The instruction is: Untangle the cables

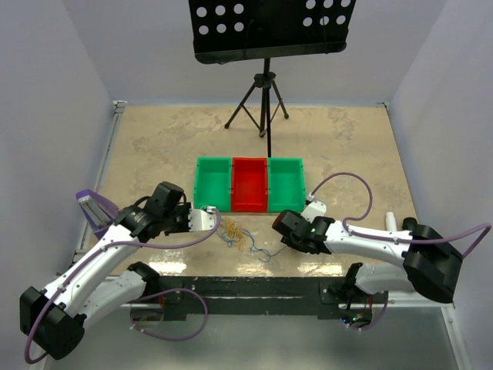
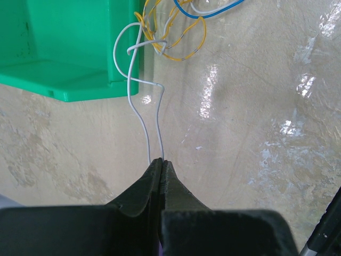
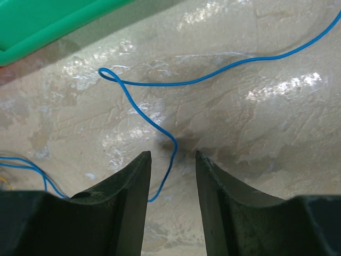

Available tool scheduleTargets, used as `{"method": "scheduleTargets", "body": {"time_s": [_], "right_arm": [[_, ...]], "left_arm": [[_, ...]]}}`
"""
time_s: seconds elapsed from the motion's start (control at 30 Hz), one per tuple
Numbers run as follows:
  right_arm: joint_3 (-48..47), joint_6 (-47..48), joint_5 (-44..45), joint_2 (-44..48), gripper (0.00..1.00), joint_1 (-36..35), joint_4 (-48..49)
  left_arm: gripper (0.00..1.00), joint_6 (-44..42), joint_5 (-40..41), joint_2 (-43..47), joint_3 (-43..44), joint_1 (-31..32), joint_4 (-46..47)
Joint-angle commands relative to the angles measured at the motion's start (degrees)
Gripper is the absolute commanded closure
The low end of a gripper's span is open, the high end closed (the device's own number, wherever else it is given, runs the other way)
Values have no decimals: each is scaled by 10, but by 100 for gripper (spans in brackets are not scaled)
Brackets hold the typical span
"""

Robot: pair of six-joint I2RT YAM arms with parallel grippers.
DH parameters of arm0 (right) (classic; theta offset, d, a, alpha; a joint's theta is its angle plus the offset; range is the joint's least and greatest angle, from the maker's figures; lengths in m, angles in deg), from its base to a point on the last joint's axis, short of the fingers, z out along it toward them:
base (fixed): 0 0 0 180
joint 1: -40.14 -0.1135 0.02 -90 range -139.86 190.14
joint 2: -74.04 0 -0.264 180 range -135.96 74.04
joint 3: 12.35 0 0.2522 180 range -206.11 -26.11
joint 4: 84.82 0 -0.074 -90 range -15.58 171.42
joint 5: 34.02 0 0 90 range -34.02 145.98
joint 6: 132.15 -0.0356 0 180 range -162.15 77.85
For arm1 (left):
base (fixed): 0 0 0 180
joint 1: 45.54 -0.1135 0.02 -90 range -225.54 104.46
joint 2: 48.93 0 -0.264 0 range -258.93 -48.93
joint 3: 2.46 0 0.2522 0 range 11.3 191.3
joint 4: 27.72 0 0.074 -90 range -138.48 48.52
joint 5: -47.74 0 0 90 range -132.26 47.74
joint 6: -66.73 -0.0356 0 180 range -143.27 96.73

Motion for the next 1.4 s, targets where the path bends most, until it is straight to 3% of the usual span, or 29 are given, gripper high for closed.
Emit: {"method": "scheduleTargets", "body": {"time_s": [0.0,0.07,0.2,0.33,0.4,0.53,0.7,0.83,1.17,1.37], "right_arm": [[-10,-31,22,-1,58,-1,46],[-15,-31,29,-10,63,-1,57],[-23,-38,43,-35,90,-1,55],[-18,-42,43,-35,93,-2,48],[-16,-48,45,-24,100,-2,41],[-58,-67,85,32,100,-7,-35],[-188,-76,209,126,100,-8,-181],[-276,-72,303,135,100,-3,-272],[-359,33,417,168,100,60,-268],[-459,124,492,170,100,99,-264]], "left_arm": [[100,-7,-4,0,-6,-4,13],[100,-7,-4,1,-8,-5,13],[100,-8,-4,3,-9,-4,13],[100,-11,-4,8,-12,-4,14],[100,-11,-2,7,-13,-4,14],[100,-15,4,8,-21,-5,15],[100,-26,22,7,-41,-4,29],[100,-49,72,13,-83,-4,51],[100,-84,154,14,-148,-4,71],[100,-108,208,5,-200,-4,108]]}}
